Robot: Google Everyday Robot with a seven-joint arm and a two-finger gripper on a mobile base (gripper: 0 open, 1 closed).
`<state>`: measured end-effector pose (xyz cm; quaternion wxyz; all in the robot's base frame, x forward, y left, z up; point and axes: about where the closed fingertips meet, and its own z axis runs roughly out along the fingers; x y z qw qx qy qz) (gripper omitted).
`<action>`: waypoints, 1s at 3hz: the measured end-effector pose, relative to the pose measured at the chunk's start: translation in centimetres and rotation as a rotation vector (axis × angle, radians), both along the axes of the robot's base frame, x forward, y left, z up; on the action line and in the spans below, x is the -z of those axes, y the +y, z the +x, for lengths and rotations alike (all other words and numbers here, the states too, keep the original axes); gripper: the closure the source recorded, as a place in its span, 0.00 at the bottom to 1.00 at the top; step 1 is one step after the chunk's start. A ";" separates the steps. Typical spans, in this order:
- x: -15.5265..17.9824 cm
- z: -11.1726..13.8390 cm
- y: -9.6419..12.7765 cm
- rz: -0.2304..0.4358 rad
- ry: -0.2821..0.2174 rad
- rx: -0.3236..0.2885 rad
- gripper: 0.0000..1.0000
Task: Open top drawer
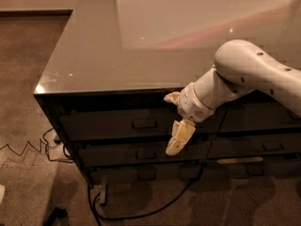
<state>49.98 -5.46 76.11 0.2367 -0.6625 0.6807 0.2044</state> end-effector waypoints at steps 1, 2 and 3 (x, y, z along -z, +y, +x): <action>1.6 -0.4 -0.1 -0.063 0.021 0.010 0.00; 5.2 -0.4 -0.7 -0.149 0.068 0.043 0.00; 7.6 1.4 -1.4 -0.204 0.082 0.078 0.00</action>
Offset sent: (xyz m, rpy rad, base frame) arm -0.0031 -0.0177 -0.0952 -0.2580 0.1245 -0.0935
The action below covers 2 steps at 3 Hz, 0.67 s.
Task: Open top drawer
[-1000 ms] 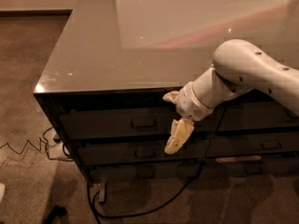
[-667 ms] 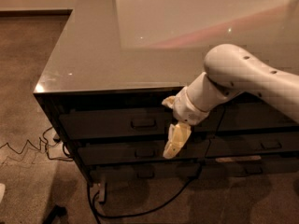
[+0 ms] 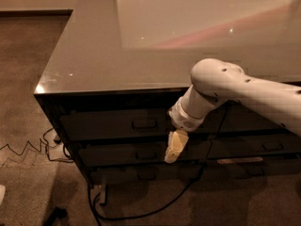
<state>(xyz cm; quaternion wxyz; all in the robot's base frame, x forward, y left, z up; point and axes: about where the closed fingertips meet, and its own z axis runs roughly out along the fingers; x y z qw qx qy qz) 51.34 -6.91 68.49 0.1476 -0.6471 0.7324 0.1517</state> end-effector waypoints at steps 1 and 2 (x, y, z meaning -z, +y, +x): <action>1.3 1.6 -0.7 -0.030 0.003 0.030 0.00; 1.5 2.7 -1.4 -0.047 -0.004 0.052 0.00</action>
Offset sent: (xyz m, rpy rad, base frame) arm 0.0415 -0.0253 -0.0147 -0.0682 -0.0202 -0.0835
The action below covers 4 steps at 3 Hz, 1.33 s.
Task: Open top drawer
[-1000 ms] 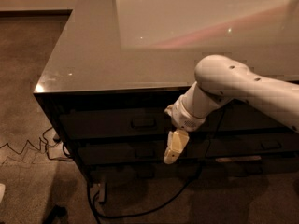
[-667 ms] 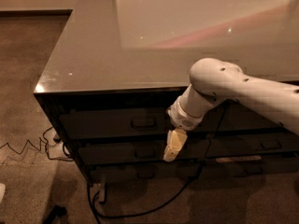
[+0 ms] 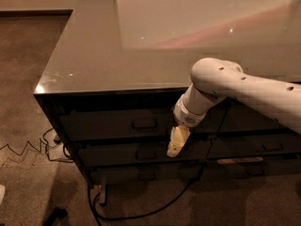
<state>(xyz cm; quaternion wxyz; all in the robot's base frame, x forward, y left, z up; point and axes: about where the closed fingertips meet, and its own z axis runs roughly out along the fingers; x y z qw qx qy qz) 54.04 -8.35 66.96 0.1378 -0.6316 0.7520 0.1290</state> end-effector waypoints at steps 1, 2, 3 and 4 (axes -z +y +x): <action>-0.1 0.5 -0.5 -0.008 -0.005 0.012 0.00; 0.2 1.0 0.1 0.004 -0.010 0.010 0.00; -0.1 1.2 1.3 0.003 -0.085 0.010 0.00; 0.0 1.1 2.3 -0.009 -0.177 0.020 0.00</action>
Offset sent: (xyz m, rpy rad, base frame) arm 0.0089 -0.0023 0.0141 -0.0277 -0.0361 -0.0005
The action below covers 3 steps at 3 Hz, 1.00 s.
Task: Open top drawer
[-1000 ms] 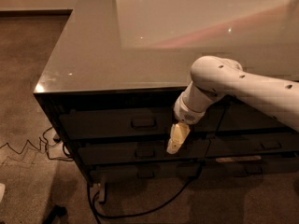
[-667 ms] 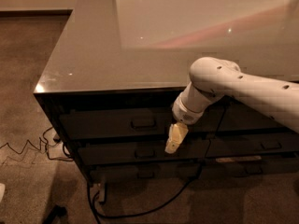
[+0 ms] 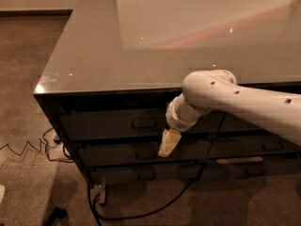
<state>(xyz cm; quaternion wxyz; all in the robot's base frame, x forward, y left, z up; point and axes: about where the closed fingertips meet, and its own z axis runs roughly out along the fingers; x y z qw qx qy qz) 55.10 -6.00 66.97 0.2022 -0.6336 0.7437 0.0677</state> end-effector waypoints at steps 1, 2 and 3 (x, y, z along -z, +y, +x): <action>0.7 -0.3 0.2 -0.020 -0.043 0.017 0.00; 2.0 -0.1 -0.2 -0.086 -0.029 0.060 0.00; 2.2 0.1 -0.2 -0.073 -0.027 0.059 0.00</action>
Offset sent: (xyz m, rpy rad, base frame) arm -0.0006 -0.0092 -0.0319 -0.1740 -0.0054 -0.1005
